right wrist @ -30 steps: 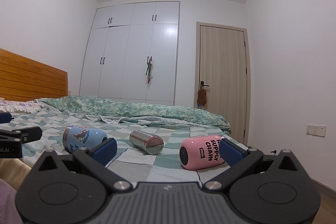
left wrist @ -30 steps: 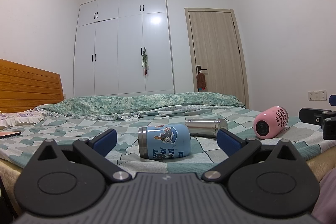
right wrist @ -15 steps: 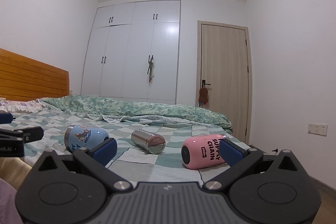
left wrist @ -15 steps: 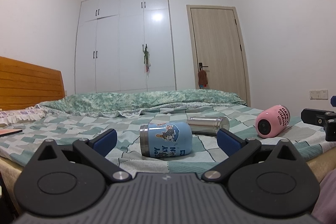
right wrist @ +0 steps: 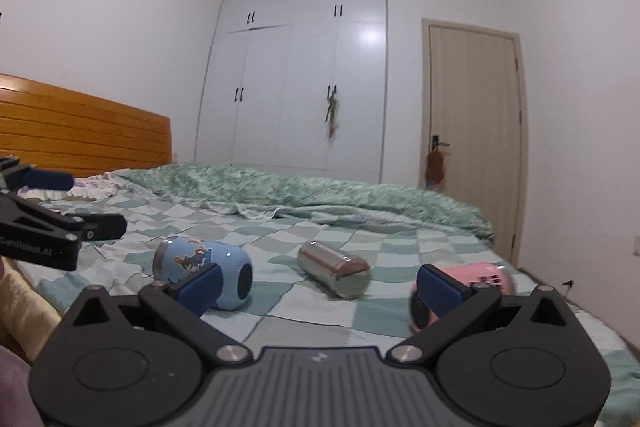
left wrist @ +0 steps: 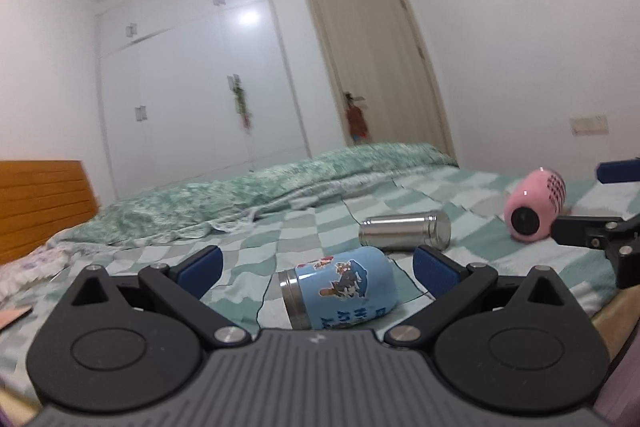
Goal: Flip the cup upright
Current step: 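Move the right gripper to the lying blue cartoon tumbler and close on it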
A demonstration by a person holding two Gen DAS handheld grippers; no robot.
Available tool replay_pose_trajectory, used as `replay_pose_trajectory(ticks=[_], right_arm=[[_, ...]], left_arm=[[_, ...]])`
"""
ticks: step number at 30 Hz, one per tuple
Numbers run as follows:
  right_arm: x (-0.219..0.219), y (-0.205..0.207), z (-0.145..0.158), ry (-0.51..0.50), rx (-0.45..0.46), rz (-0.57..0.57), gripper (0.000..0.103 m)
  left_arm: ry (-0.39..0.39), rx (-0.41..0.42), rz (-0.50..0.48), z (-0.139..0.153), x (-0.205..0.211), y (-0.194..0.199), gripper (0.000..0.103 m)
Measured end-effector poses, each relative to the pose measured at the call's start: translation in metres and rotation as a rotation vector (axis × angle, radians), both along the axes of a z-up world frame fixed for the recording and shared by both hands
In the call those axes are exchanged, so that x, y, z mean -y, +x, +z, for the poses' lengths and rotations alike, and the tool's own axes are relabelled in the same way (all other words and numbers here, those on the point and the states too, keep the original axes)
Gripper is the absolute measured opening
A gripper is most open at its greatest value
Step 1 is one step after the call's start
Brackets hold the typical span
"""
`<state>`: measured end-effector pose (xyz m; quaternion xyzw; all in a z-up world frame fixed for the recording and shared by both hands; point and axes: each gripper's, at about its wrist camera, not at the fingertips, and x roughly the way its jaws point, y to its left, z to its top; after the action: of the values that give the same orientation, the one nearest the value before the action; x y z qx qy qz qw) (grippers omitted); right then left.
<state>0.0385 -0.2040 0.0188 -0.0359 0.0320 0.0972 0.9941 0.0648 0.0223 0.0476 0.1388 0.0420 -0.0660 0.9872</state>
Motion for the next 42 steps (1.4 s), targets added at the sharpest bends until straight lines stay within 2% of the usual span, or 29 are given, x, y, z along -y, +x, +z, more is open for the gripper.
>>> replay_pose_trajectory(ticks=[8,18,25,31,38,42], right_arm=[[-0.019,0.056,0.01,-0.023,-0.076,0.067,0.103],[-0.036,0.11,0.016,-0.089,-0.211,0.167,0.103],[-0.056,0.147,0.017,-0.175,-0.303,0.241,0.103],[-0.071,0.178,0.013,-0.27,-0.427,0.322,0.103],[-0.067,0.2,0.009,-0.314,-0.498,0.354,0.103],[-0.064,0.207,0.003,-0.312,-0.523,0.371,0.103]], left_arm=[[0.157,-0.126,-0.092,0.012,-0.007,0.058,0.103],[0.347,-0.297,-0.251,0.008,-0.001,0.116,0.103],[0.431,-0.359,-0.275,0.002,0.0,0.151,0.103],[0.506,-0.419,-0.311,-0.007,0.004,0.173,0.103],[0.624,-0.473,-0.391,-0.022,0.02,0.191,0.103],[0.685,-0.533,-0.437,-0.034,0.03,0.204,0.102]])
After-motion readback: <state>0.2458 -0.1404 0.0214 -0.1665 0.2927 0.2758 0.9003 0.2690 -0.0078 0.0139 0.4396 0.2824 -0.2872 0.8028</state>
